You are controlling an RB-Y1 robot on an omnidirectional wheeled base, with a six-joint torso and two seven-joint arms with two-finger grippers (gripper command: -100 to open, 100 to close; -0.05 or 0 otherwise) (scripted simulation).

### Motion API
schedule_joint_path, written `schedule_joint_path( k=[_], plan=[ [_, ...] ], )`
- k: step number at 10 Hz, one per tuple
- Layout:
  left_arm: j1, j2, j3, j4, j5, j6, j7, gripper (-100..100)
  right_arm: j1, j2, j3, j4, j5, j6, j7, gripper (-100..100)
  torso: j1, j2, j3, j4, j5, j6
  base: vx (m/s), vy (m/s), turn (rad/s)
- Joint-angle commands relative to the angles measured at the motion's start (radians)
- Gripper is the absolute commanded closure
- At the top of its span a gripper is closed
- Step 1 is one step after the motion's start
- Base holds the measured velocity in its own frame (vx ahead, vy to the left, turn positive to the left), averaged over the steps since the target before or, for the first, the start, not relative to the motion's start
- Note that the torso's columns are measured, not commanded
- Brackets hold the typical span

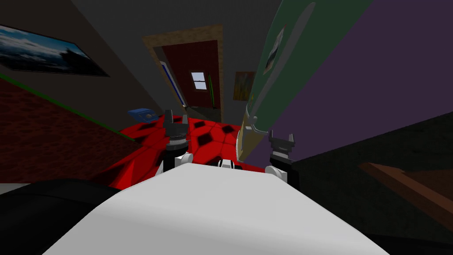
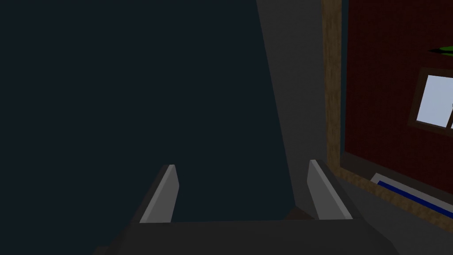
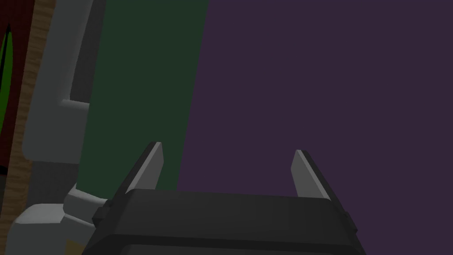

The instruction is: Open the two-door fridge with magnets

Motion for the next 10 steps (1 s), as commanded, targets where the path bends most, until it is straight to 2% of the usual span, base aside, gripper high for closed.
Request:
schedule_joint_path(
  k=[1, 2, 7, 10],
  plan=[
    [0.000, 0.000, 0.000, 0.000, 0.000, 0.000, 0.000, 0, -0.017, -0.002, 0.008, 0.022, -0.037, 0.001, -0.080, -100, 0.000, 0.000, 0.000, 0.000, 0.000, -0.001, -0.010, -0.003, 0.089],
    [0.000, 0.000, 0.000, 0.000, 0.000, 0.000, 0.000, 0, -0.032, -0.003, 0.015, 0.039, -0.069, 0.001, -0.110, -100, 0.000, 0.000, 0.000, 0.000, 0.000, 0.000, -0.012, -0.004, 0.164],
    [0.000, 0.000, 0.000, 0.000, 0.000, 0.000, 0.000, 0, -0.065, -0.001, 0.032, 0.072, -0.130, 0.003, -0.243, -100, 0.000, 0.000, 0.000, 0.000, 0.000, -0.001, -0.013, -0.008, 0.092],
    [0.000, 0.000, 0.000, 0.000, 0.000, 0.000, 0.000, 0, -0.101, 0.006, 0.051, 0.105, -0.186, 0.005, -0.329, -100, 0.000, 0.000, 0.000, 0.000, 0.000, 0.000, -0.015, -0.009, 0.102]
  ],
)
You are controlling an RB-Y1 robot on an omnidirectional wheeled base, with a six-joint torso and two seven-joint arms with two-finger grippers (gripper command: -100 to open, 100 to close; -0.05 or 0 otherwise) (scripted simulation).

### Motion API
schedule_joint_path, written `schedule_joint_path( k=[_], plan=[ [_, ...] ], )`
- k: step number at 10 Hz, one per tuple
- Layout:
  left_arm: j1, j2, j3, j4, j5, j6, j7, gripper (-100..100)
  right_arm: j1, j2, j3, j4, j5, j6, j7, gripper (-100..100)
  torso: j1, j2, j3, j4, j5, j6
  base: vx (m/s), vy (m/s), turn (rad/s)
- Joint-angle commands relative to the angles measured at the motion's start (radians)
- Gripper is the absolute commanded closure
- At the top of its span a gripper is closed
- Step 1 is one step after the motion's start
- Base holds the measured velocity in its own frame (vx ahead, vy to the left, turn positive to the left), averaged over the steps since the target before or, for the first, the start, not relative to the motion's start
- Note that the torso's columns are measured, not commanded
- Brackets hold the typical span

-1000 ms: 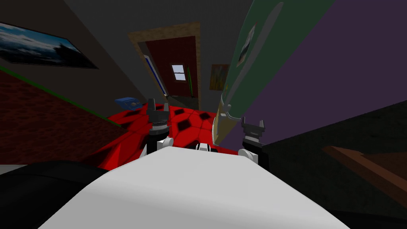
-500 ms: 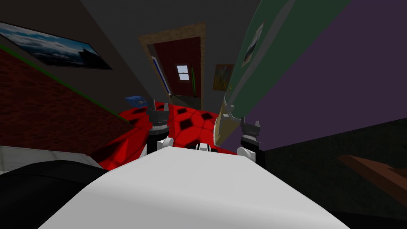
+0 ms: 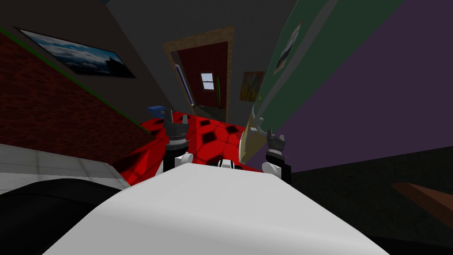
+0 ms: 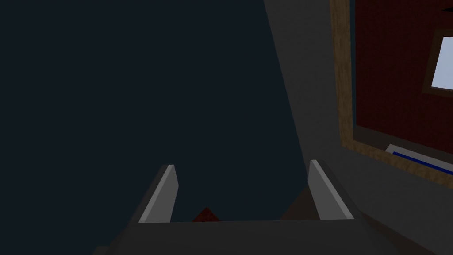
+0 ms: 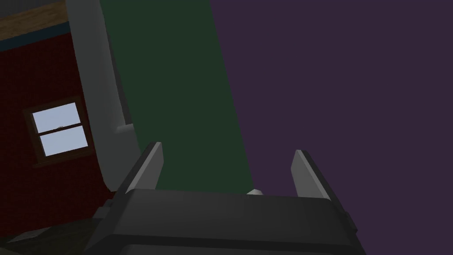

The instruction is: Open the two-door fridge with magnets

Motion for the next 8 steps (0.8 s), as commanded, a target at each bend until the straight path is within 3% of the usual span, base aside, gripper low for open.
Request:
schedule_joint_path(
  k=[1, 8],
  plan=[
    [0.000, 0.000, 0.000, 0.000, 0.000, 0.000, 0.000, 0, -0.021, 0.007, 0.012, 0.017, -0.031, 0.002, -0.063, -100, 0.000, -0.001, 0.000, -0.001, 0.000, -0.003, -0.024, -0.012, 0.054],
    [0.000, 0.000, 0.000, 0.000, 0.000, 0.000, 0.000, 0, -0.094, 0.035, 0.050, 0.076, -0.129, 0.008, -0.230, -100, 0.004, -0.019, -0.012, -0.008, -0.002, -0.013, -0.024, -0.014, 0.080]
  ],
)
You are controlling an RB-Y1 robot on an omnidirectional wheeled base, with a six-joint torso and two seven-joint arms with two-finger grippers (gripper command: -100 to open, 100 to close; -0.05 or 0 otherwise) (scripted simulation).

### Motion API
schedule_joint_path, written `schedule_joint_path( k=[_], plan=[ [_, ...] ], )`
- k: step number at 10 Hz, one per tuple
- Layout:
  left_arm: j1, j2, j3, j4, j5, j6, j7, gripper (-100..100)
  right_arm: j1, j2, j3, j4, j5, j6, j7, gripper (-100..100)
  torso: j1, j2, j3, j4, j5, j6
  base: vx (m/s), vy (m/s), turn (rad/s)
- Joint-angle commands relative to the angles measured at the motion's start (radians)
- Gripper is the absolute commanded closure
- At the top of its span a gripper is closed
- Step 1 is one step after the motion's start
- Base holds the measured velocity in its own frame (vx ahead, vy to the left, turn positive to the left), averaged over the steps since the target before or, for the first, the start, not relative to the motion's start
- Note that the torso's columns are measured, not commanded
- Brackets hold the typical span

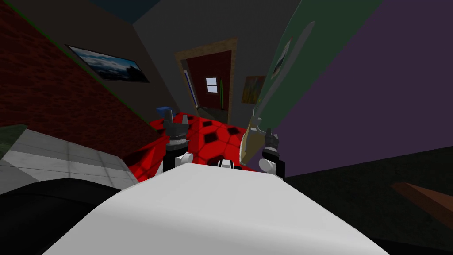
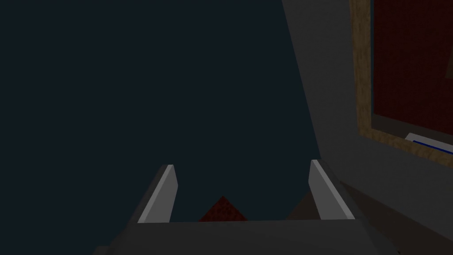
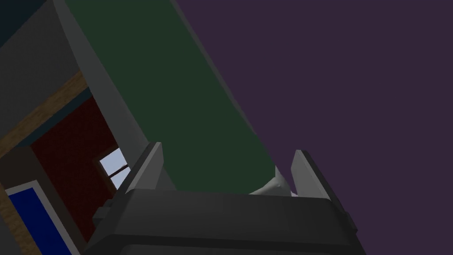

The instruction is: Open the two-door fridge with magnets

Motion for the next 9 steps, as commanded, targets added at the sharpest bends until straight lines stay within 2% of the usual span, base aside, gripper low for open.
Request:
schedule_joint_path(
  k=[1, 4, 6, 9],
  plan=[
    [0.000, 0.000, 0.000, 0.000, 0.000, 0.000, 0.000, 0, -0.024, 0.006, 0.018, 0.022, -0.028, 0.014, -0.056, -100, 0.000, -0.002, -0.001, -0.001, 0.000, -0.003, -0.018, -0.016, 0.035],
    [0.000, 0.000, 0.000, 0.000, 0.000, 0.000, 0.000, 0, -0.072, 0.043, 0.042, 0.058, -0.087, 0.018, -0.151, -100, 0.001, -0.013, -0.007, -0.005, -0.002, -0.010, -0.034, -0.015, 0.133],
    [0.000, 0.000, 0.000, 0.000, 0.000, 0.000, 0.000, 0, -0.085, 0.060, 0.049, 0.067, -0.104, 0.019, -0.190, -100, -0.004, -0.014, -0.008, -0.004, -0.002, 0.000, -0.014, 0.008, 0.096],
    [0.000, 0.000, 0.000, 0.000, 0.000, 0.000, 0.000, 0, -0.116, 0.126, 0.064, 0.089, -0.144, 0.021, -0.260, -100, -0.022, -0.009, -0.005, -0.004, -0.007, 0.009, -0.008, 0.007, 0.123]
  ],
)
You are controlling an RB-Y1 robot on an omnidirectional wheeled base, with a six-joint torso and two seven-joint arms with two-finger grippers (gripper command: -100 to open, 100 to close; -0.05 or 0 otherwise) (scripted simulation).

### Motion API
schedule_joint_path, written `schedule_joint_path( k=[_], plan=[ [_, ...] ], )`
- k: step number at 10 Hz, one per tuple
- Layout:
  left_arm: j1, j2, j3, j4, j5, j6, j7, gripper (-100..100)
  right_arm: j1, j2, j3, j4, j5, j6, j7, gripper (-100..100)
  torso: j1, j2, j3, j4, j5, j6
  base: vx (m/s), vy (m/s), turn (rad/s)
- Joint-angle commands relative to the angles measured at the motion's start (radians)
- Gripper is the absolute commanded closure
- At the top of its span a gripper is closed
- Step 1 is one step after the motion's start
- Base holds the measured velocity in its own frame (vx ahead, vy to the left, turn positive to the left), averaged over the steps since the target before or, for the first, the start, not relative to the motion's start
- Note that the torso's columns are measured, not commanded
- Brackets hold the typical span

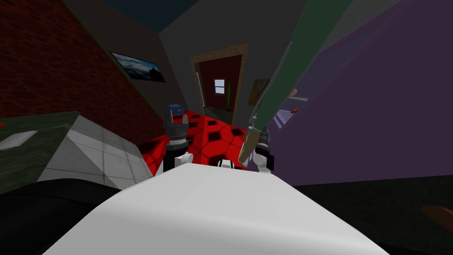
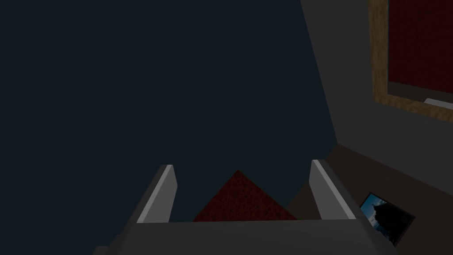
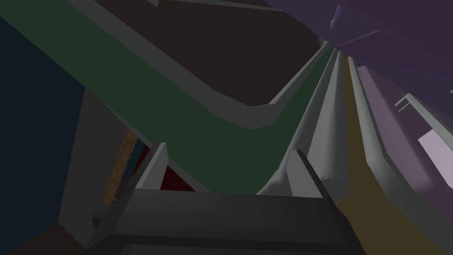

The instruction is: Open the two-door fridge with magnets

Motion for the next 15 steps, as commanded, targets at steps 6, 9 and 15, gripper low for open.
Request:
schedule_joint_path(
  k=[6, 9, 15],
  plan=[
    [0.000, 0.000, 0.000, 0.000, 0.000, 0.000, 0.000, 0, -0.093, 0.076, 0.065, 0.066, 0.007, 0.058, -0.028, -100, 0.006, 0.010, 0.006, 0.002, 0.002, 0.005, -0.012, 0.011, 0.038],
    [0.000, 0.000, 0.000, 0.000, 0.000, 0.000, 0.000, 0, -0.121, -0.004, 0.132, 0.094, 0.089, 0.151, 0.072, -100, 0.013, 0.019, 0.012, 0.001, 0.003, 0.004, -0.013, 0.070, 0.020],
    [0.000, 0.000, 0.000, 0.000, 0.000, 0.000, 0.000, 0, -0.199, -0.079, 0.215, 0.172, 0.236, 0.247, 0.216, -100, 0.024, 0.029, 0.017, 0.012, 0.010, 0.003, -0.007, 0.028, 0.013]
  ],
)
